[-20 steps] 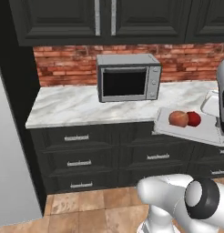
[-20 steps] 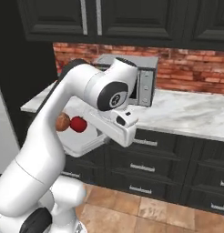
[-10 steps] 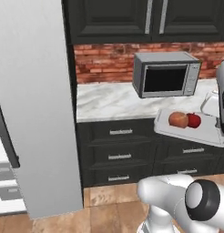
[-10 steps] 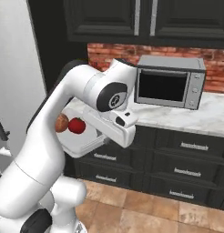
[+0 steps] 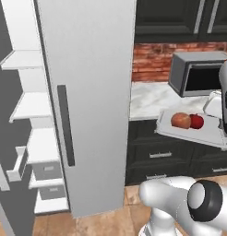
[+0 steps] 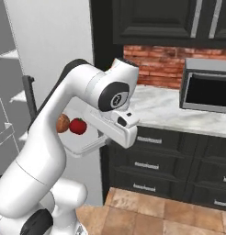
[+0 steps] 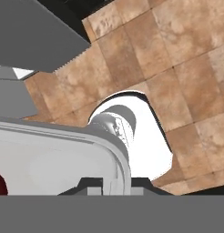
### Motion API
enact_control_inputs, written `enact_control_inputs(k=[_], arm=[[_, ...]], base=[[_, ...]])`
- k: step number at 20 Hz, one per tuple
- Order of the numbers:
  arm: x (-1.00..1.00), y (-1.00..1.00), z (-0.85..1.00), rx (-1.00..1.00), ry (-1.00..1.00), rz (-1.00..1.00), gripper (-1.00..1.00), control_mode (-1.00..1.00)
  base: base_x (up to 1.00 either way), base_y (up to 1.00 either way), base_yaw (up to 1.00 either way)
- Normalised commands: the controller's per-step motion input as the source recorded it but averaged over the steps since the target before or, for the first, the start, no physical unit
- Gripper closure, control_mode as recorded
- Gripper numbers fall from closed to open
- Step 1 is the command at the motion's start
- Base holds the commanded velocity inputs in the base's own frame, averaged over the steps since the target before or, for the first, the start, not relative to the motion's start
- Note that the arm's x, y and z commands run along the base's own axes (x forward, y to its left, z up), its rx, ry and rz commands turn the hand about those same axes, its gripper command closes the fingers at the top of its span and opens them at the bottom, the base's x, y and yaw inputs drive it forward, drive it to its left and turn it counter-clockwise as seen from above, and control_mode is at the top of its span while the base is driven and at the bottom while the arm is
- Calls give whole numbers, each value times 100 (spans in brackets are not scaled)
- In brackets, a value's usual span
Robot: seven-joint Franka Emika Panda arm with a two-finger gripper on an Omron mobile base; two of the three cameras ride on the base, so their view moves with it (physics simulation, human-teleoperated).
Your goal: Take the tomato and onion out of the freezer and place them in the tupperware container on the counter. Then put the tupperware containing the vegetables back in the freezer.
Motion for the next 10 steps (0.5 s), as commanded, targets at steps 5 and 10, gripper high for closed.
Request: enact_control_inputs(k=[5, 10], arm=[[0, 0, 0, 0, 0, 0, 100, 100], [0, 0, 0, 0, 0, 0, 100, 100]], base=[[28, 100, -5], [34, 89, -7]])
